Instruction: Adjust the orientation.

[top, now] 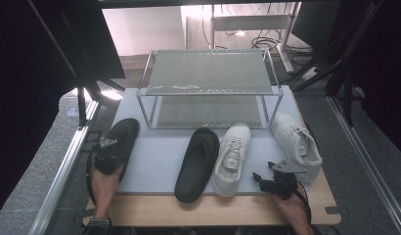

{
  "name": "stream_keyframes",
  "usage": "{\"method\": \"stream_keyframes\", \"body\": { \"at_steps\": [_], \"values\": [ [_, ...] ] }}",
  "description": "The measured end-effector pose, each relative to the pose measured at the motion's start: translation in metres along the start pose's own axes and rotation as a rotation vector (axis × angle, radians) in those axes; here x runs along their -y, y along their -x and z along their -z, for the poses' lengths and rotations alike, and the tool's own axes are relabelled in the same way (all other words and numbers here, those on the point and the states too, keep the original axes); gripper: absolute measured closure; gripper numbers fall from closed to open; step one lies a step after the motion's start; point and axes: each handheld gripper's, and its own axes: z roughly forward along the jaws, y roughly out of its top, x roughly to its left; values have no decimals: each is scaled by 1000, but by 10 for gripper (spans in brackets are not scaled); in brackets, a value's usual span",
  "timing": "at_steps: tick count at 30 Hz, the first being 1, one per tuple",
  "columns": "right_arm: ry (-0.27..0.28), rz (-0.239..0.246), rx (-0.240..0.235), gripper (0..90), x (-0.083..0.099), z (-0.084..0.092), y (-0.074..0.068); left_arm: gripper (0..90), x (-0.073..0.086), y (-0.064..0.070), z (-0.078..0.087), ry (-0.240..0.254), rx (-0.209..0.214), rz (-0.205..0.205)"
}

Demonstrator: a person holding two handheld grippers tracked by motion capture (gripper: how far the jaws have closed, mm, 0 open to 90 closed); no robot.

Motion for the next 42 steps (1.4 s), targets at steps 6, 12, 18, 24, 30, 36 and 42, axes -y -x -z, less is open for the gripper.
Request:
{"method": "stream_keyframes", "body": {
  "at_steps": [6, 12, 18, 24, 30, 36, 42],
  "values": [
    [0, 0, 1, 241, 0, 0, 0, 839, 4, -3, 7, 24, 12, -2],
    [0, 0, 1, 241, 0, 0, 0, 838, 6, -2, 14, 35, 23, -15],
    [0, 0, 1, 241, 0, 0, 0, 838, 10, -1, 25, 49, 25, -32],
    [0, -1, 1, 241, 0, 0, 0, 838, 16, -1, 38, 61, 27, -49],
    [0, 0, 1, 241, 0, 0, 0, 838, 24, 3, 51, 69, 37, -72],
    [0, 0, 2, 241, 0, 0, 0, 837, 31, 10, 63, 78, 55, -98],
    [0, 0, 2, 241, 0, 0, 0, 837, 36, 21, 72, 87, 78, -127]
  ]
}}
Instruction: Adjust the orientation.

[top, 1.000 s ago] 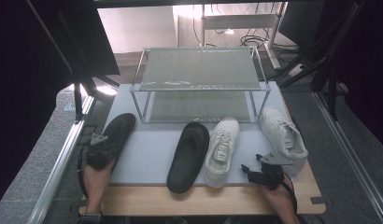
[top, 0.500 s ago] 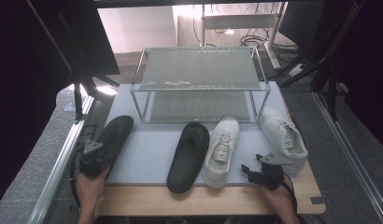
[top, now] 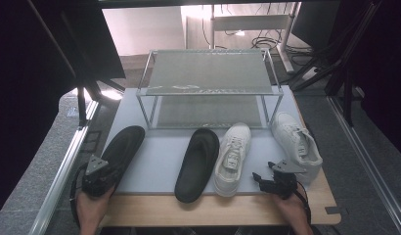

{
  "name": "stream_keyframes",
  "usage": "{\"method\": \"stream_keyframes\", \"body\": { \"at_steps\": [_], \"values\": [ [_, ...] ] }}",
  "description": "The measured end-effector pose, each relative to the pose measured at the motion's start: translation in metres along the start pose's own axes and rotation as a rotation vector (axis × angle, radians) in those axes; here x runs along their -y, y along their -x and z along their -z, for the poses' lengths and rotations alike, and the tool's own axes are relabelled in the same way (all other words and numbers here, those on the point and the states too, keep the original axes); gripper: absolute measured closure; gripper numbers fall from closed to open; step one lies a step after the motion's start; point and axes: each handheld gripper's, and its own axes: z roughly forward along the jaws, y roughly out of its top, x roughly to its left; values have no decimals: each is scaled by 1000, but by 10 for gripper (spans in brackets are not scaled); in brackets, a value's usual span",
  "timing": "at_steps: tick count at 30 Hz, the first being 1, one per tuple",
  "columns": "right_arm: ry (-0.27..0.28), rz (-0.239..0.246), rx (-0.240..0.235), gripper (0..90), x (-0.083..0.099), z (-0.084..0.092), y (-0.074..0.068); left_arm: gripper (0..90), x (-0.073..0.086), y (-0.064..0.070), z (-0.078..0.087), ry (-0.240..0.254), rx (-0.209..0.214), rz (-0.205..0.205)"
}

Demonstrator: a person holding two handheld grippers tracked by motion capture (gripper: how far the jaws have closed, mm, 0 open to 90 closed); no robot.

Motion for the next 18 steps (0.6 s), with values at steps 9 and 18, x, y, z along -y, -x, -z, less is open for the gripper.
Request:
{"method": "stream_keyframes", "body": {
  "at_steps": [9, 18],
  "values": [
    [0, 0, 0, 241, 0, 0, 0, 837, 0, 19, 5, 14, 43, -39],
    [0, 0, 0, 241, 0, 0, 0, 836, -9, 34, -2, 27, 84, -64]
  ]
}}
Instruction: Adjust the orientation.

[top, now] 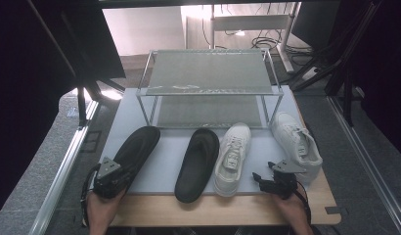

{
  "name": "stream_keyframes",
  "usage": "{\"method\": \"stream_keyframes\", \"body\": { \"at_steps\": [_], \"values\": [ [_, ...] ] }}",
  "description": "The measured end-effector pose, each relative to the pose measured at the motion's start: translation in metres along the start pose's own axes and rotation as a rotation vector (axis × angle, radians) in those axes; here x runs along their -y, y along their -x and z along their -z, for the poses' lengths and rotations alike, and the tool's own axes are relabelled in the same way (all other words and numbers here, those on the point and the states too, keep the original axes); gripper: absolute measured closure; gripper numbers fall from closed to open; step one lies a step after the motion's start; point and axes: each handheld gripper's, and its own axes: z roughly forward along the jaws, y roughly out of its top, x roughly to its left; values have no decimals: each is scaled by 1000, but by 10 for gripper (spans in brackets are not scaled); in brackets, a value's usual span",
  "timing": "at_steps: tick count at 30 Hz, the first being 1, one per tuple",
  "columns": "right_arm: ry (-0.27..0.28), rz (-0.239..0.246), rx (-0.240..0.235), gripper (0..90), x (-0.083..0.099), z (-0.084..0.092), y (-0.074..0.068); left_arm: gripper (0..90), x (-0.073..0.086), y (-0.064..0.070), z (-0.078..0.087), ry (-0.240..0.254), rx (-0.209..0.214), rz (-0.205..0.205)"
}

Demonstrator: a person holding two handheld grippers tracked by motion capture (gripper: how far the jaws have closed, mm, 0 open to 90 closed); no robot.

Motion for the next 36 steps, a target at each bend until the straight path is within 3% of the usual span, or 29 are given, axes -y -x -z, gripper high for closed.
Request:
{"method": "stream_keyframes", "body": {
  "at_steps": [11, 36],
  "values": [
    [0, 0, 0, 241, 0, 0, 0, 835, -13, 15, -23, 3, 42, -21],
    [0, -1, -1, 242, 0, 0, 0, 831, -51, 22, -80, 18, 35, -2]
  ]
}}
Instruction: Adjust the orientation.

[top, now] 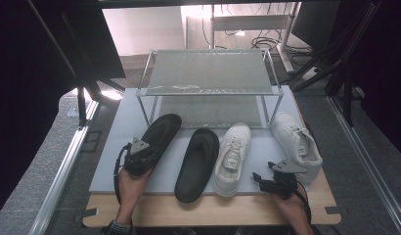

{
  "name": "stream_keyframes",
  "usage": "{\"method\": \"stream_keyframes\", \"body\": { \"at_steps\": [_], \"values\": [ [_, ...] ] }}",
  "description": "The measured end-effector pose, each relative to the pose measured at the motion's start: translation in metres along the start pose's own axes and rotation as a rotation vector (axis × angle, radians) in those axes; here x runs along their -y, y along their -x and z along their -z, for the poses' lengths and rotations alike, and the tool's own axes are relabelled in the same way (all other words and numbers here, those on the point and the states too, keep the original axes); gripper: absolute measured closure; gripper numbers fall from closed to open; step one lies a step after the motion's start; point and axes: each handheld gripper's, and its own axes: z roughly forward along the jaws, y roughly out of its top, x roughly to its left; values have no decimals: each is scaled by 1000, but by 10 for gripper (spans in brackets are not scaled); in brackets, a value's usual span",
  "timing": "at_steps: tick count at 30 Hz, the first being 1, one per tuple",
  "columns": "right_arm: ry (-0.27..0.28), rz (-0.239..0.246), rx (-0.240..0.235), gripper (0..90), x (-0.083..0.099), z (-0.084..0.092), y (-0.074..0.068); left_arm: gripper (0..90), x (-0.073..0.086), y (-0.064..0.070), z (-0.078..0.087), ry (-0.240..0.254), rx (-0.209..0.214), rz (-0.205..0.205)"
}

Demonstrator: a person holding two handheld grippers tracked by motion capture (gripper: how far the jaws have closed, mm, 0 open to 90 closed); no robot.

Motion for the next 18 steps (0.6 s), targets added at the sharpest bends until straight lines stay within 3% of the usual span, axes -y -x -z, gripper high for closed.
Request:
{"method": "stream_keyframes", "body": {
  "at_steps": [10, 18],
  "values": [
    [0, 0, 0, 242, 0, 0, 0, 832, -18, 0, -27, 18, -27, 20],
    [0, -1, -1, 242, 0, 0, 0, 831, -23, 1, -47, 27, -57, 39]
  ]
}}
